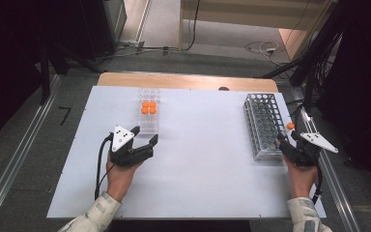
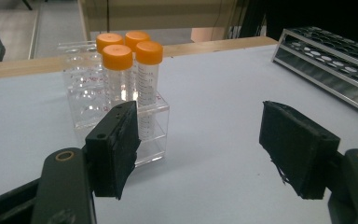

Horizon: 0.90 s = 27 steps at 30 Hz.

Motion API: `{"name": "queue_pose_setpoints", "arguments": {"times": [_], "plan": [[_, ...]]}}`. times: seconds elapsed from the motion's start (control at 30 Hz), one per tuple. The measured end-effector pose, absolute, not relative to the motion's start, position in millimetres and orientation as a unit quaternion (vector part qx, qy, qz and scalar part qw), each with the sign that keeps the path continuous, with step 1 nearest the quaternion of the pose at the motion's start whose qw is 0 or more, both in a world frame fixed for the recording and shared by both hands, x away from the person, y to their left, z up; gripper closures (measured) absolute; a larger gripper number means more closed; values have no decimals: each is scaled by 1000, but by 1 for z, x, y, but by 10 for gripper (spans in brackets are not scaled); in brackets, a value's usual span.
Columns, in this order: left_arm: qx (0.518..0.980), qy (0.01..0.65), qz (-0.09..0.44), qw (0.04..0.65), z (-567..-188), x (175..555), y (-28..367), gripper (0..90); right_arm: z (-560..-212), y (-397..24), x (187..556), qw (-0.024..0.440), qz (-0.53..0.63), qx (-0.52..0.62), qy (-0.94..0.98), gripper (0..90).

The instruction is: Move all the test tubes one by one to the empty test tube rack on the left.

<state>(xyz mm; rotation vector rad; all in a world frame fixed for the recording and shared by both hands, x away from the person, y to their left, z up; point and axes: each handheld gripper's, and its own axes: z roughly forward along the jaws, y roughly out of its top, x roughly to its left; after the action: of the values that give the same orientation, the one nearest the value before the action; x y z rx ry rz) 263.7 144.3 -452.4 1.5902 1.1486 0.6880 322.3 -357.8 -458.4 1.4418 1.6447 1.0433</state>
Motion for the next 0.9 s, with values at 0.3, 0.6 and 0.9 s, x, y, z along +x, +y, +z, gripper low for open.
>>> {"name": "queue_pose_setpoints", "arguments": {"times": [0.3, 0.6, 0.9], "plan": [[661, 477, 283, 505, -453, 264, 143, 280, -462, -359, 333, 353, 395, 565, 633, 591], [663, 476, 282, 504, -455, 264, 143, 280, -463, -358, 336, 356, 390, 562, 636, 691], [662, 476, 282, 505, -454, 264, 143, 281, -456, -359, 333, 364, 401, 556, 630, 718]]}}
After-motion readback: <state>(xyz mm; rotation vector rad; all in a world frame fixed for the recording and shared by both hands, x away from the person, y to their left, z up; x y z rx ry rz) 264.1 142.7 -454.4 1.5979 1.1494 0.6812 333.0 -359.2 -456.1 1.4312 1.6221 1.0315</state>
